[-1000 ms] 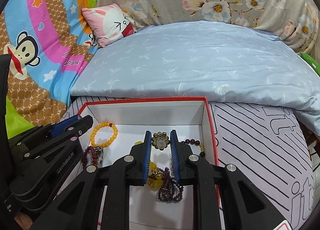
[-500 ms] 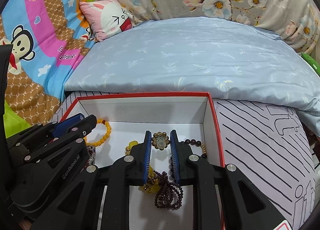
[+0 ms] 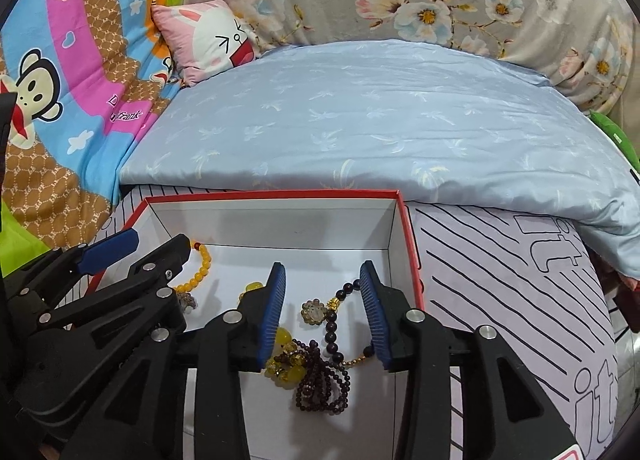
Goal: Organize jewelry
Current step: 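Lower the watch into the box and open the right tool, then withdraw both open tools from the box toward the gold bangle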
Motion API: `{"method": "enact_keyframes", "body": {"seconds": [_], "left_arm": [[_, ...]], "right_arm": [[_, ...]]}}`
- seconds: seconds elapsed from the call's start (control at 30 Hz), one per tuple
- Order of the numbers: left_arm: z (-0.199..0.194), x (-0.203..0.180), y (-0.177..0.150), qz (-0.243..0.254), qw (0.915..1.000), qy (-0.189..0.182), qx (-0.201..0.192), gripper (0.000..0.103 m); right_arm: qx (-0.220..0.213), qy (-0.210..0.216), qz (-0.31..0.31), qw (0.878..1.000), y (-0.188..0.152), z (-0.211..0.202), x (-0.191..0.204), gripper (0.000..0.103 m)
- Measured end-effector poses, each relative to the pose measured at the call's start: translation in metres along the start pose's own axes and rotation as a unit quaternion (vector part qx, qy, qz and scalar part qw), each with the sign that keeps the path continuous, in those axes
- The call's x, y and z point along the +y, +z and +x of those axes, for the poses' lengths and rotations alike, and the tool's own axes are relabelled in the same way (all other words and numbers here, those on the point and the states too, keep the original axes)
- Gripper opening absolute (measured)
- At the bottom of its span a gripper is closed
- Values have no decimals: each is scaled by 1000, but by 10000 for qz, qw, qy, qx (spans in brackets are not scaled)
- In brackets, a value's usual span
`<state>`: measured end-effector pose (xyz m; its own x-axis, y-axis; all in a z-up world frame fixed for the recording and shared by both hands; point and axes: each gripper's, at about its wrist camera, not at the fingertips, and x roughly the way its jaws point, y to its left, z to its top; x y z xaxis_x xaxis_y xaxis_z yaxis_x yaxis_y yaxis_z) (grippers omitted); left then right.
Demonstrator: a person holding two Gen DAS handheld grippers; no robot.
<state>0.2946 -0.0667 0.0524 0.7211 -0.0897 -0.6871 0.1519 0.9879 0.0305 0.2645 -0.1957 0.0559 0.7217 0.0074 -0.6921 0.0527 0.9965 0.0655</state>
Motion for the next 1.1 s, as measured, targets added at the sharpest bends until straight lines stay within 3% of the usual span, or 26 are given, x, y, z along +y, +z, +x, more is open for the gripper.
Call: {"method": "enact_keyframes", "body": {"seconds": [0.4, 0.63, 1.1], "left_arm": [[-41, 5, -12, 51, 9999, -56, -139, 47], [-71, 9, -29, 43, 9997, -145, -193, 57], [-111, 36, -108, -80, 9999, -64, 31, 57]], "right_arm": [[-110, 60, 0, 9999, -11, -39, 2, 48], [-175, 74, -73, 9998, -26, -69, 4, 51], [269, -213, 149, 9993, -120, -113, -27, 54]]}}
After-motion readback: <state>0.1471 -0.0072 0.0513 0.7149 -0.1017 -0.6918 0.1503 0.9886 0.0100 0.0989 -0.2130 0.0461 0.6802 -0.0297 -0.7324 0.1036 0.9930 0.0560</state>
